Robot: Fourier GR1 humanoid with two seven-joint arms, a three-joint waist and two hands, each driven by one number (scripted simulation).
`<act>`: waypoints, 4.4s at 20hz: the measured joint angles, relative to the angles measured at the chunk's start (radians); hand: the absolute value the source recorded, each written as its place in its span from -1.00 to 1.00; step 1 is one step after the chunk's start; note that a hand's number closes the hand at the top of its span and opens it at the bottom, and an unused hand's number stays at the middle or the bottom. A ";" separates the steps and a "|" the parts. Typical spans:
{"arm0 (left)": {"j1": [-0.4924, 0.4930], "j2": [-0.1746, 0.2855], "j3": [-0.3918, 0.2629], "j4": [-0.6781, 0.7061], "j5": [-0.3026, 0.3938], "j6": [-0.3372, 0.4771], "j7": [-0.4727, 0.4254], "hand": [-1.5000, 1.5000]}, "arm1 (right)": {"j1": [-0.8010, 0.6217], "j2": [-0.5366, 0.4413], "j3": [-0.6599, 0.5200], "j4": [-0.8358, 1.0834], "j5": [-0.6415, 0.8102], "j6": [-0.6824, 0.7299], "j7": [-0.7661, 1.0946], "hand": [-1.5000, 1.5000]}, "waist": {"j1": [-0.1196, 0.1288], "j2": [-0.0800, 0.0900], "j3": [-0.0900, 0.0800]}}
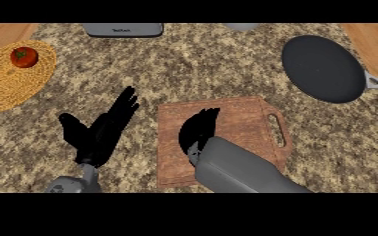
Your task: Pick the sweet potato from the cutting board and place it in the pan
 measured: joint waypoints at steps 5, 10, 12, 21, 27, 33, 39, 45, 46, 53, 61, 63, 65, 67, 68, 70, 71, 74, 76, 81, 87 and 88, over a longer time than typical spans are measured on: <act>0.027 0.001 0.005 -0.015 -0.002 -0.005 -0.009 0.00 | 0.037 -0.020 -0.009 -0.017 0.048 0.019 -0.015 -1.00 | -0.004 -0.001 0.001; 0.017 0.009 0.024 -0.023 0.005 -0.012 0.010 0.00 | 0.065 -0.029 -0.031 -0.043 0.113 0.034 -0.030 1.00 | -0.005 -0.001 0.001; 0.017 0.005 0.022 -0.026 0.000 -0.013 0.011 0.00 | 0.069 -0.046 -0.034 -0.059 0.149 0.048 -0.058 1.00 | -0.003 -0.002 0.002; 0.013 0.002 0.045 -0.022 0.005 -0.023 0.025 0.00 | 0.161 -0.181 -0.005 -0.233 0.288 -0.015 -0.254 1.00 | -0.016 -0.004 0.003; 0.049 0.010 0.061 -0.032 0.005 -0.019 0.012 0.00 | 0.333 -0.408 -0.071 -0.505 0.233 -0.249 -0.529 1.00 | -0.055 -0.006 0.005; 0.053 0.013 0.069 -0.043 0.006 -0.017 0.013 0.00 | 0.479 -0.628 -0.210 -0.706 0.263 -0.549 -0.704 1.00 | -0.064 -0.006 0.005; 0.067 0.009 0.065 -0.044 0.002 -0.023 0.002 0.00 | 0.642 -0.723 -0.407 -0.854 0.157 -0.813 -0.845 1.00 | -0.060 -0.003 0.004; 0.065 0.002 0.053 -0.045 -0.009 -0.029 -0.002 0.00 | 0.782 -0.736 -0.605 -0.911 -0.138 -0.904 -1.005 1.00 | -0.039 0.002 0.004; 0.054 0.002 0.055 -0.041 -0.006 -0.032 0.004 0.00 | 0.793 -0.738 -0.645 -0.889 -0.192 -0.902 -1.044 1.00 | -0.034 0.004 0.004; 0.031 -0.030 0.034 -0.031 -0.031 -0.027 0.010 0.00 | 0.752 -0.693 -0.819 -0.616 -0.367 -0.827 -1.273 1.00 | -0.004 0.007 0.002; 0.000 -0.019 0.059 -0.017 -0.014 -0.069 0.023 0.00 | 0.496 -0.601 -0.890 -0.153 -0.258 -0.878 -1.468 1.00 | 0.019 0.012 0.002; -0.003 -0.032 0.049 -0.011 -0.029 -0.059 0.020 0.00 | 0.424 -0.576 -0.912 -0.045 -0.232 -0.916 -1.497 1.00 | 0.022 0.013 0.003; -0.012 -0.034 0.045 -0.016 -0.035 -0.057 0.033 0.00 | 0.356 -0.554 -0.948 0.068 -0.224 -0.954 -1.532 1.00 | 0.026 0.014 0.003; -0.019 -0.051 0.030 -0.023 -0.046 -0.042 0.046 0.00 | 0.294 -0.537 -0.981 0.185 -0.216 -0.992 -1.575 1.00 | 0.031 0.016 0.003; -0.013 -0.048 0.029 -0.030 -0.041 -0.048 0.050 0.00 | 0.258 -0.533 -1.003 0.238 -0.223 -1.002 -1.595 1.00 | 0.035 0.017 0.004; -0.019 -0.054 0.029 -0.017 -0.047 -0.050 0.038 0.00 | 0.197 -0.529 -1.044 0.345 -0.233 -1.021 -1.645 1.00 | 0.042 0.021 0.004; -0.024 -0.056 0.028 -0.017 -0.046 -0.051 0.039 0.00 | 0.173 -0.529 -1.062 0.399 -0.238 -1.025 -1.678 1.00 | 0.045 0.022 0.004; -0.037 -0.060 0.023 -0.012 -0.052 -0.055 0.038 0.00 | 0.100 -0.521 -1.101 0.537 -0.238 -1.058 -1.743 1.00 | 0.056 0.028 0.005; -0.041 -0.063 0.022 -0.003 -0.055 -0.058 0.031 0.00 | 0.064 -0.534 -1.125 0.605 -0.243 -1.057 -1.783 1.00 | 0.063 0.032 0.006; -0.057 -0.064 0.021 0.000 -0.056 -0.065 0.033 0.00 | 0.000 -0.562 -1.152 0.742 -0.233 -1.066 -1.813 -1.00 | 0.082 0.041 0.007; -0.080 -0.063 0.019 0.002 -0.054 -0.076 0.042 0.00 | -0.043 -0.586 -1.075 0.881 -0.135 -1.021 -1.713 -1.00 | 0.107 0.052 0.008; -0.083 -0.070 0.013 -0.004 -0.055 -0.072 0.047 0.00 | -0.051 -0.587 -1.075 0.894 -0.133 -1.005 -1.710 -1.00 | 0.110 0.053 0.009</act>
